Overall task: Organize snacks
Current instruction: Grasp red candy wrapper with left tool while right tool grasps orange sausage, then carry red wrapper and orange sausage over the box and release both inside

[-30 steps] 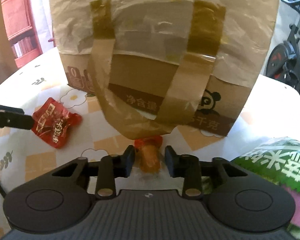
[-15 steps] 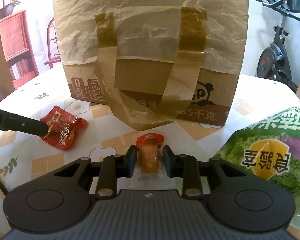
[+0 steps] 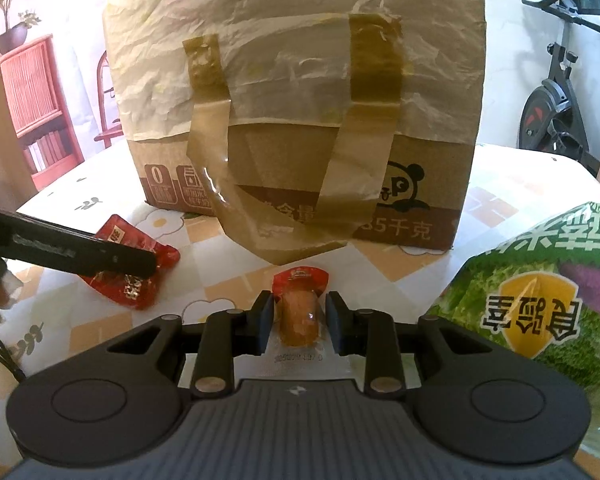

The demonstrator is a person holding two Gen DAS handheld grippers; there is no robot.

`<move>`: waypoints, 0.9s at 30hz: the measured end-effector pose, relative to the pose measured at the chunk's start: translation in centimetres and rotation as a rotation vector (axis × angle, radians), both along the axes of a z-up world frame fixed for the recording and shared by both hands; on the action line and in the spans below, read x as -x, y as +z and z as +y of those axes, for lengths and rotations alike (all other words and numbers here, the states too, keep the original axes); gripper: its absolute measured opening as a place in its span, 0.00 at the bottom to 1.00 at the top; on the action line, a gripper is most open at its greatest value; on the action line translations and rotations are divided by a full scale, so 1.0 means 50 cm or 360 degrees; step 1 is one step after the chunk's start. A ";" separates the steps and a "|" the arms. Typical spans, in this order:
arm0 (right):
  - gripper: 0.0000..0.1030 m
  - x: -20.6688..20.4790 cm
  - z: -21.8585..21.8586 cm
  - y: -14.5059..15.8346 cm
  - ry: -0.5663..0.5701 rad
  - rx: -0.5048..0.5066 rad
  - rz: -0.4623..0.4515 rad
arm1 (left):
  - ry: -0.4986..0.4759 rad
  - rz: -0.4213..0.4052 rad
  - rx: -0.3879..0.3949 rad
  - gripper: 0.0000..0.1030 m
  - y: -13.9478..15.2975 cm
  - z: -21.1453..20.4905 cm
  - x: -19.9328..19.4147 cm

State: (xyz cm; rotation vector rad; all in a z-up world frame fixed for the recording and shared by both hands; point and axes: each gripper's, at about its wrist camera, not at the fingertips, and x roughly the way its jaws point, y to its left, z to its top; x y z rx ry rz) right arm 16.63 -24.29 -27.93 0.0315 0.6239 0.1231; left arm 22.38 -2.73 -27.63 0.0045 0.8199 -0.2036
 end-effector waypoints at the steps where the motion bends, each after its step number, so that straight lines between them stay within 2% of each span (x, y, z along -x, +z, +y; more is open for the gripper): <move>1: 0.30 0.000 -0.001 0.000 0.0001 -0.0003 0.0000 | -0.0001 -0.0011 -0.0012 0.75 -0.002 -0.005 0.001; 5: 0.30 0.001 -0.004 0.000 0.0014 -0.0012 0.0000 | -0.0025 -0.0065 -0.0126 0.75 -0.011 -0.030 0.015; 7: 0.30 0.001 -0.005 0.001 0.0016 -0.0017 -0.0001 | -0.0052 -0.0082 -0.0117 0.65 -0.009 -0.033 0.022; 9: 0.30 0.001 -0.007 0.001 0.0018 -0.0027 -0.0001 | -0.0064 -0.0098 -0.0105 0.38 -0.006 -0.035 0.029; 10: 0.30 0.001 -0.008 0.001 0.0019 -0.0033 -0.0001 | -0.0074 -0.0099 -0.0087 0.34 -0.005 -0.034 0.031; 14: 0.30 0.000 -0.007 0.002 0.0020 -0.0039 0.0000 | -0.0053 -0.0100 -0.0018 0.32 -0.005 -0.027 0.042; 18: 0.30 0.001 -0.009 0.001 0.0020 -0.0044 0.0000 | -0.0032 -0.0139 0.0015 0.19 0.005 -0.014 0.062; 27: 0.30 0.001 -0.007 0.002 0.0022 -0.0035 -0.0001 | -0.0003 -0.0188 0.0079 0.19 0.034 0.015 0.074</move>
